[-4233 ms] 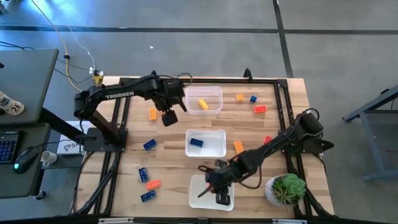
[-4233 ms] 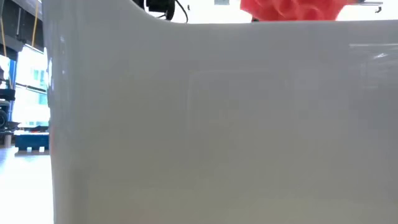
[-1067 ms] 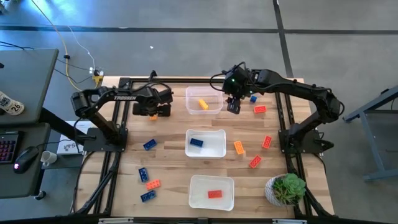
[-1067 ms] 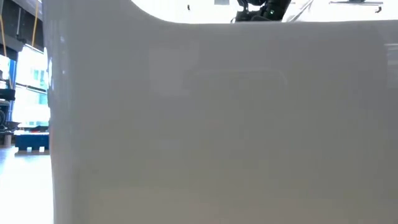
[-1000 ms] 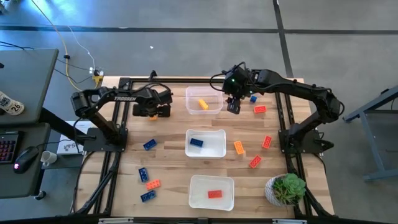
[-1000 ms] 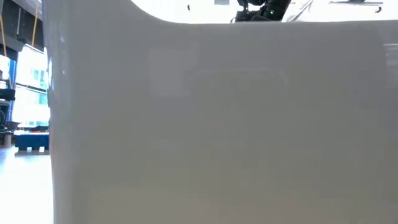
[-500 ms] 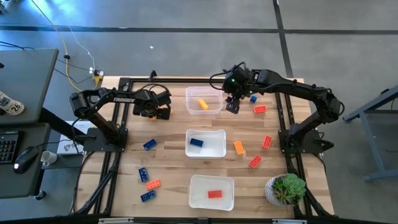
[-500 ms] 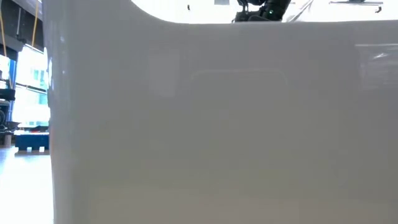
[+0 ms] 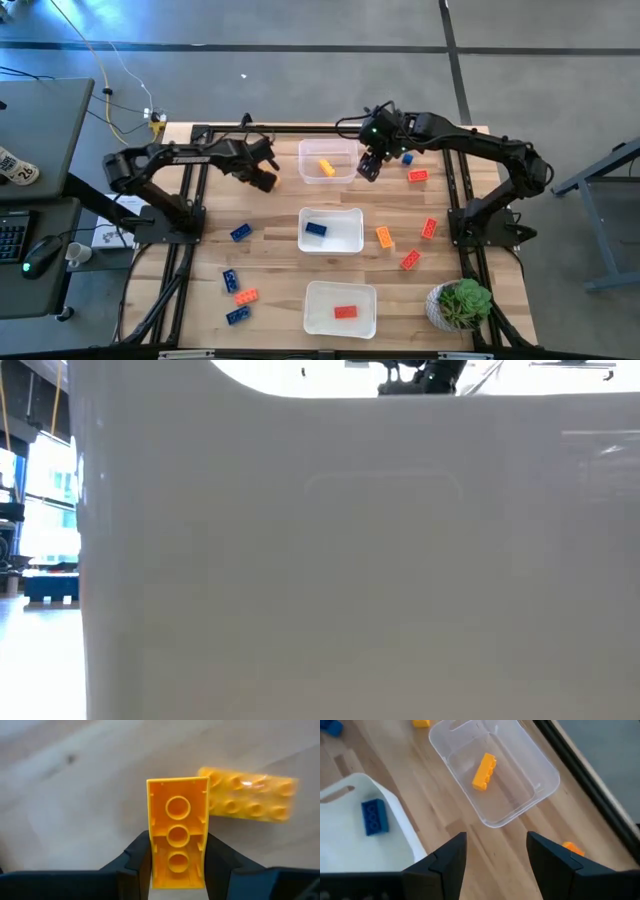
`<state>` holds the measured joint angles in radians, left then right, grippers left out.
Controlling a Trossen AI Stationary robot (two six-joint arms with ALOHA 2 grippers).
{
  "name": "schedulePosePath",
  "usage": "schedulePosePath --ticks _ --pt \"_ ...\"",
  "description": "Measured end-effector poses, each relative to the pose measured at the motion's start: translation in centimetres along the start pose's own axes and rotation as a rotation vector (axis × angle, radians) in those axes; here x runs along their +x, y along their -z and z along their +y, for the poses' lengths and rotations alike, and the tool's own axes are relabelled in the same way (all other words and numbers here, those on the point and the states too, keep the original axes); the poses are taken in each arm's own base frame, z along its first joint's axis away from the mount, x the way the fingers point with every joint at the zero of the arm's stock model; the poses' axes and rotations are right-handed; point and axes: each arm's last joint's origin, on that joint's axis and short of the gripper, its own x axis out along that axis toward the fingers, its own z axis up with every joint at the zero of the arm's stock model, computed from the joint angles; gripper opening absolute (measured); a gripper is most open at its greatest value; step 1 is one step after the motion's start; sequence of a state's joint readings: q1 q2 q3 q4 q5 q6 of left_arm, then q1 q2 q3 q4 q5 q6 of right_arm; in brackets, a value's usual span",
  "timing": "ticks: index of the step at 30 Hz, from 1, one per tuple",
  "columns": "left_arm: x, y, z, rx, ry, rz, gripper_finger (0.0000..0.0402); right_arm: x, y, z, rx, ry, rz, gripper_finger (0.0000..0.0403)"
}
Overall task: Sort & place blocks by color
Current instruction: Put the yellow game piece into the transparent bin
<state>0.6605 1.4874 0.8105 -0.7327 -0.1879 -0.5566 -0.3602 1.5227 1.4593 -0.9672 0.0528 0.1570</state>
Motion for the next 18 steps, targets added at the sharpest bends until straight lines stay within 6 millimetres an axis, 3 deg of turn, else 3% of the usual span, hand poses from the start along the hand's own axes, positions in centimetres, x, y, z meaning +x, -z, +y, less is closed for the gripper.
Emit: schedulePosePath --ticks 9,18 --pt "-5.9 -1.5 0.4 0.129 0.141 -0.230 0.0104 -0.1 0.3 1.9 0.106 0.013 -0.008 0.0193" --pt "-8.3 -4.2 -1.2 0.251 0.364 -0.489 0.0114 -0.3 0.6 3.1 0.212 0.073 -0.037 0.0193"
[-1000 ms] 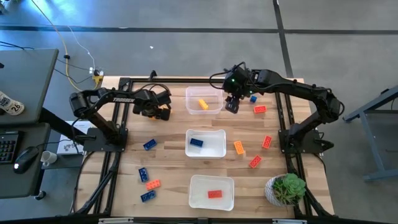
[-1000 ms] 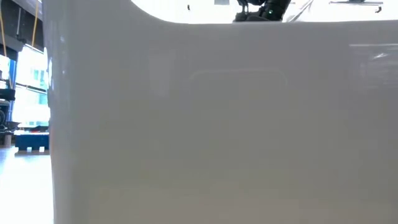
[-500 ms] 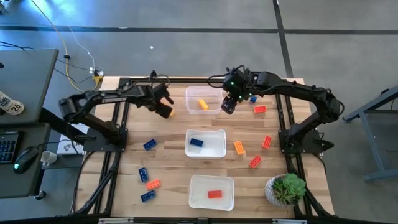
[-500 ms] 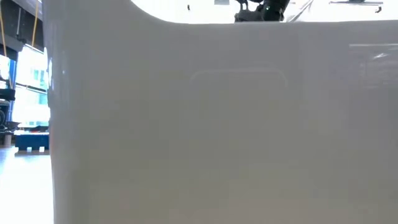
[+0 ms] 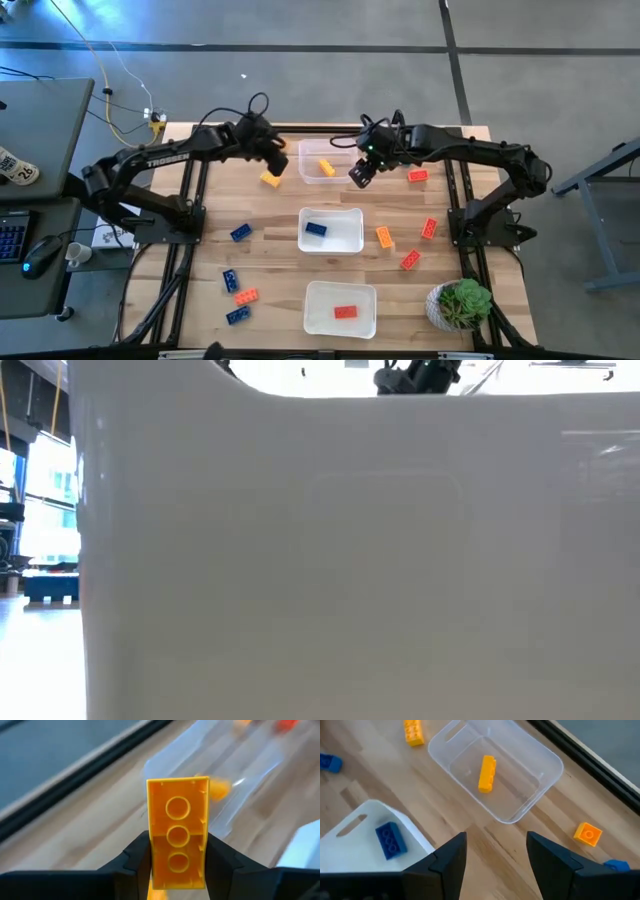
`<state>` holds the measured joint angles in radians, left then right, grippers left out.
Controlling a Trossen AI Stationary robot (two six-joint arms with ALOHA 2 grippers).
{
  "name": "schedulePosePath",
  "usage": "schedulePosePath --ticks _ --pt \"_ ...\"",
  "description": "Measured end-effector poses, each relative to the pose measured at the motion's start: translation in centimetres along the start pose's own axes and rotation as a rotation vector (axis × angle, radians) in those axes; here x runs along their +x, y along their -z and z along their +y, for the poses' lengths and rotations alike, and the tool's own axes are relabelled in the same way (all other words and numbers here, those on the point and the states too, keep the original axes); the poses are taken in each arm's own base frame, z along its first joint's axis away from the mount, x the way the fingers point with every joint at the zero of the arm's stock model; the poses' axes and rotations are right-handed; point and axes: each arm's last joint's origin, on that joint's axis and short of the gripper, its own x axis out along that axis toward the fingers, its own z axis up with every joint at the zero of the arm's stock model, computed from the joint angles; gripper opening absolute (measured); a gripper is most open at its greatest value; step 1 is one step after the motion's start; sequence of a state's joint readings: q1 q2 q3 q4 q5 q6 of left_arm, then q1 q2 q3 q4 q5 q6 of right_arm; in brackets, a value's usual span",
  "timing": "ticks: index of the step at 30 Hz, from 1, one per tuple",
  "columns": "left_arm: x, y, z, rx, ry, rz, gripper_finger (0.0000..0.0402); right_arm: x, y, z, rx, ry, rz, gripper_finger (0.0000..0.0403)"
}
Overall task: Sort & place blocks by color
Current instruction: Put the yellow game piece into the transparent bin
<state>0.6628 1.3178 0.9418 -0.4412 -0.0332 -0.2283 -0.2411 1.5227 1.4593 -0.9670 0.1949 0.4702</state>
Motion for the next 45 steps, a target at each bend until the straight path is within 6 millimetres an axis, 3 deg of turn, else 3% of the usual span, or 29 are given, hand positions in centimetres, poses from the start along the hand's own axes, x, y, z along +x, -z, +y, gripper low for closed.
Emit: schedulePosePath --ticks 7,17,30,36,45 --pt "1.1 -2.2 -0.8 0.094 0.094 -0.134 0.0114 -0.1 0.0 0.0 0.081 0.058 -0.035 0.0193" --pt "4.9 -4.3 -1.6 0.191 0.135 -0.080 0.0114 -0.1 -0.1 -0.2 0.156 0.128 -0.080 0.0193" --pt "11.4 -3.4 -1.9 0.187 0.192 0.088 0.0116 -0.1 -0.1 -0.2 0.154 0.121 -0.074 0.0193" --pt "12.1 -3.1 -1.9 0.173 0.222 0.118 0.0122 -0.1 0.5 -0.4 0.200 0.110 -0.004 0.0193" --pt "12.1 -3.1 -1.9 0.182 0.218 0.123 0.0189 -0.3 2.0 -0.9 0.293 0.160 0.163 0.0193"
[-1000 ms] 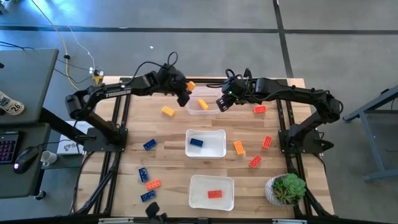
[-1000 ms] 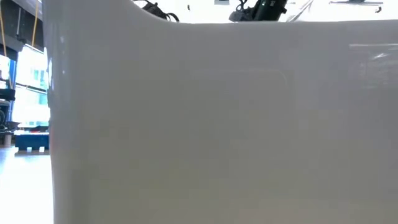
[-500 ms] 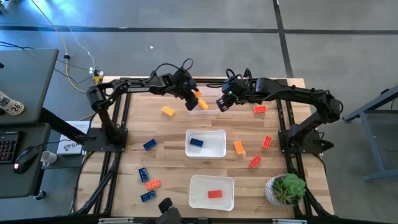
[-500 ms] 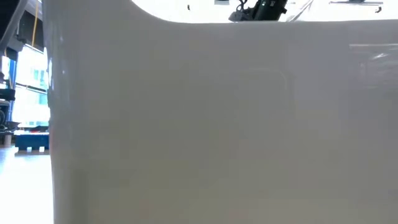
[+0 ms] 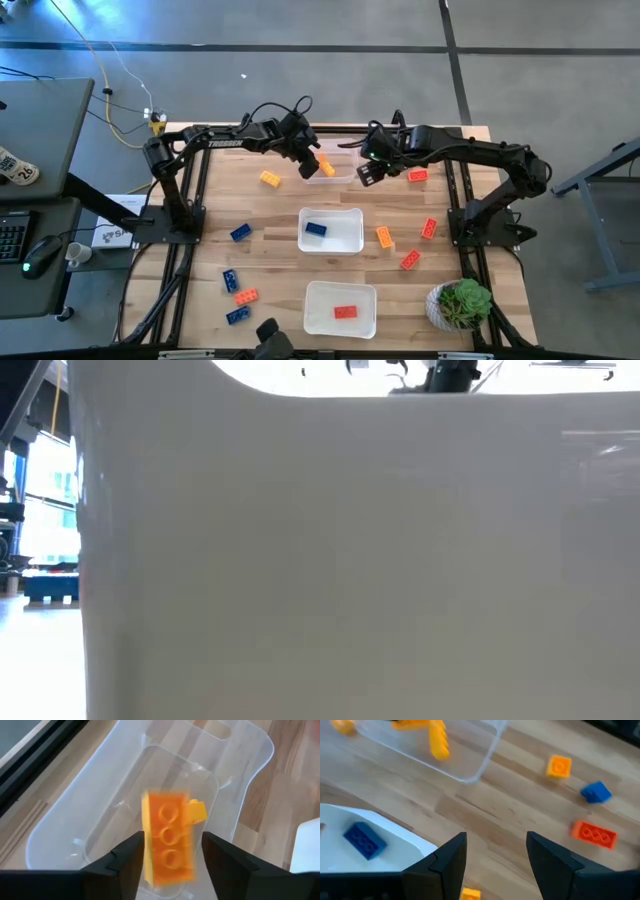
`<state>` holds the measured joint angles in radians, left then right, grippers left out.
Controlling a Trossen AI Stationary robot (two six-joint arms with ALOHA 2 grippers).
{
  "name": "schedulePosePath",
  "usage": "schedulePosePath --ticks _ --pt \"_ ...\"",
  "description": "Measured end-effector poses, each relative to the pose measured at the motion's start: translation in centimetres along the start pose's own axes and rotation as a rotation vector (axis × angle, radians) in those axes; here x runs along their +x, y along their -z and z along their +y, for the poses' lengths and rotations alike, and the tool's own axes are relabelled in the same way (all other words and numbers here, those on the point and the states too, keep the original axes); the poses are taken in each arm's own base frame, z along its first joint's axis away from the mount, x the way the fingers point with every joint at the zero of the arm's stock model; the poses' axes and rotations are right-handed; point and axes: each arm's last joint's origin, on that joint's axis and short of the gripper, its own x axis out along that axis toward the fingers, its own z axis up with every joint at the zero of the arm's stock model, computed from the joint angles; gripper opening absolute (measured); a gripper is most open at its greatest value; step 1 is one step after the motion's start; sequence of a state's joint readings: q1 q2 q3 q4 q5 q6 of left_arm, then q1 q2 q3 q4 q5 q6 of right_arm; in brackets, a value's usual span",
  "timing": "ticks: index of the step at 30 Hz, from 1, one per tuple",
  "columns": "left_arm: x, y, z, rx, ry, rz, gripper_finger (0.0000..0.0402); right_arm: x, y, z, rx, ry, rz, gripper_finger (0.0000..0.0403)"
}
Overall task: Sort & place blocks by color
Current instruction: Put the yellow game piece into the transparent bin, then put the orange game piece into the bottom white bin
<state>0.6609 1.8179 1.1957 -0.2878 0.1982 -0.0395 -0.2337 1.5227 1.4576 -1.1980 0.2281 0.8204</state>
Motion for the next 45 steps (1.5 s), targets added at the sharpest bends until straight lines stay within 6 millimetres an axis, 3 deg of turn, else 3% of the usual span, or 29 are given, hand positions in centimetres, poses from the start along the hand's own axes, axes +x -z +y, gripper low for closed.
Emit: schedulePosePath --ticks 6,13,31,39,45 --pt "0.0 0.0 0.0 -0.001 0.000 0.001 0.0208 0.0 0.3 -0.4 -0.005 0.047 0.029 0.0193" --pt "-1.1 -0.1 -0.2 0.004 0.001 0.009 0.0207 0.1 0.0 -1.0 -0.171 0.104 0.011 0.0193" --pt "-7.8 -1.4 -1.6 -0.011 0.007 -0.111 0.0207 1.2 -3.0 -5.9 -0.644 0.136 0.173 0.0193" --pt "-8.4 -1.5 -1.7 -0.012 0.000 -0.126 0.0208 3.7 -4.3 -7.3 -0.755 0.116 0.311 0.0194" --pt "-8.3 -1.3 -1.7 -0.016 -0.017 -0.105 0.0208 6.0 -4.7 -6.9 -0.990 0.083 0.408 0.0194"
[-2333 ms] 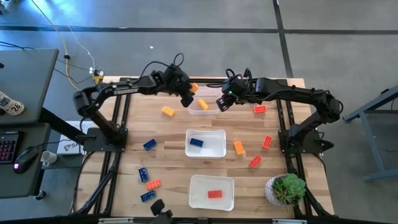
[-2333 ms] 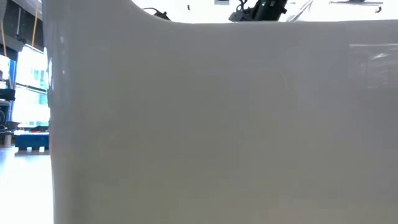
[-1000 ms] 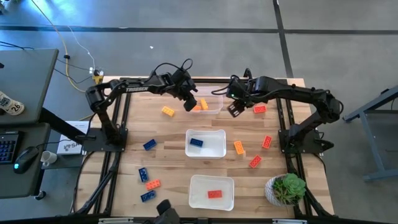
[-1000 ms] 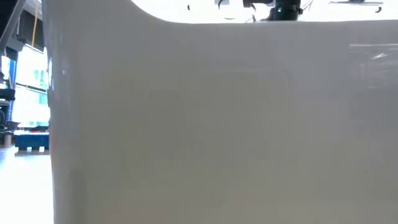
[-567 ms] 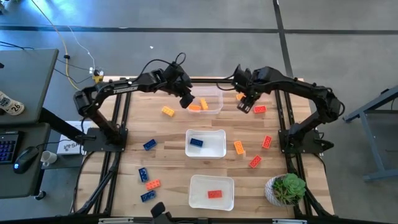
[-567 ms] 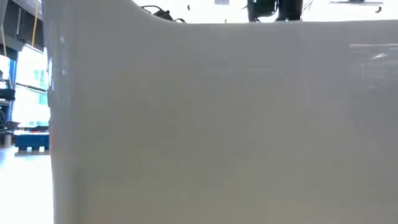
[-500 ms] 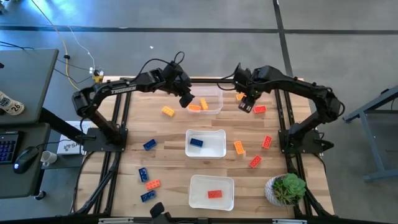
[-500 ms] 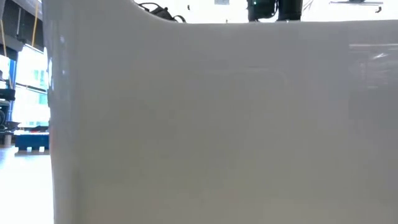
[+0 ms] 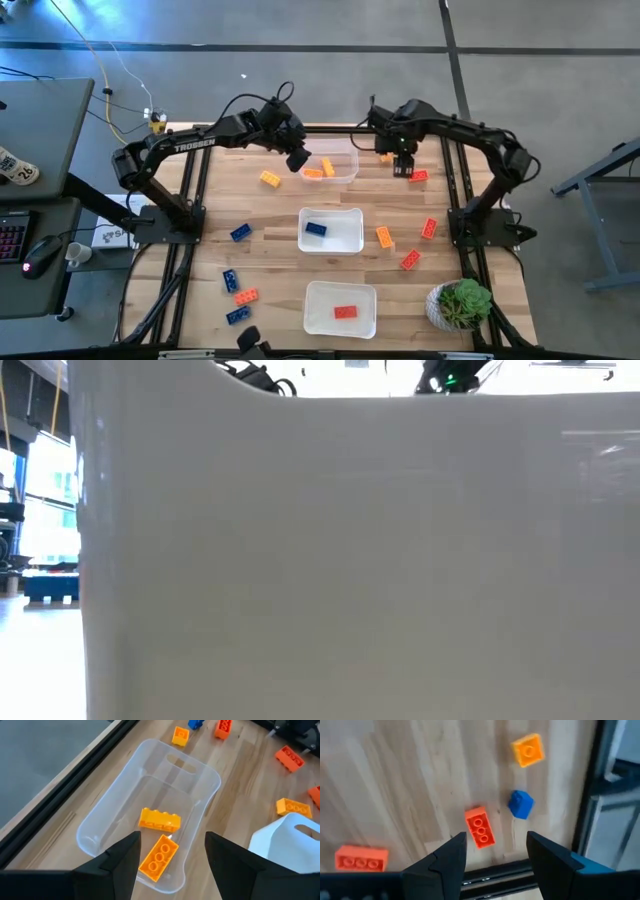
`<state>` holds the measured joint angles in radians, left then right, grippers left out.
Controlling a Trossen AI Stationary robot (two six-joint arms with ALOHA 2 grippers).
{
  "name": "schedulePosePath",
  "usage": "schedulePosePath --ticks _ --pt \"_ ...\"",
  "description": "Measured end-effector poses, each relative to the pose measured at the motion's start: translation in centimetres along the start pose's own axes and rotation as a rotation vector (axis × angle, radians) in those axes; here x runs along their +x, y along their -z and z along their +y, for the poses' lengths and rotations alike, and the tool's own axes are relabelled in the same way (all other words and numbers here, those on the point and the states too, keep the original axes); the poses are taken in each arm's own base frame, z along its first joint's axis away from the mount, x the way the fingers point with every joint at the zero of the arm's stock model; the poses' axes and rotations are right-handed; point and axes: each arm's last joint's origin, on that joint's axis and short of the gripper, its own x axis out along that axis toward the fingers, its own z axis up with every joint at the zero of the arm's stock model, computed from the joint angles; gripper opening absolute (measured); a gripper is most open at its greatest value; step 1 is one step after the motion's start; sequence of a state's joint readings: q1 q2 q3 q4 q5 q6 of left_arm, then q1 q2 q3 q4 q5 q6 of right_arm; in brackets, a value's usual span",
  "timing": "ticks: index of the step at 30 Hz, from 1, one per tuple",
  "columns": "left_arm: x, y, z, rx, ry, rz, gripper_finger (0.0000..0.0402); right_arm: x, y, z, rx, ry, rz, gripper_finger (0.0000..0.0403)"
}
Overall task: Sort & place blocks by color
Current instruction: Put the orange game piece into the bottom white bin
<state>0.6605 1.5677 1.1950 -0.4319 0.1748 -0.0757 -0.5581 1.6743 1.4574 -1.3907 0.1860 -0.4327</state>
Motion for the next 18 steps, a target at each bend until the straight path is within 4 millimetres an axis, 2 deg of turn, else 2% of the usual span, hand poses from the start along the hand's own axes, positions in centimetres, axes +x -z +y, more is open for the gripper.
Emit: schedulePosePath --ticks 9,18 --pt "0.0 0.6 0.2 -0.009 -0.060 0.054 0.0207 0.6 0.3 0.4 -0.054 -0.083 0.091 0.0193" --pt "0.0 0.6 0.2 -0.009 -0.060 0.054 0.0207 0.7 0.7 0.2 0.075 -0.107 0.119 0.0193"
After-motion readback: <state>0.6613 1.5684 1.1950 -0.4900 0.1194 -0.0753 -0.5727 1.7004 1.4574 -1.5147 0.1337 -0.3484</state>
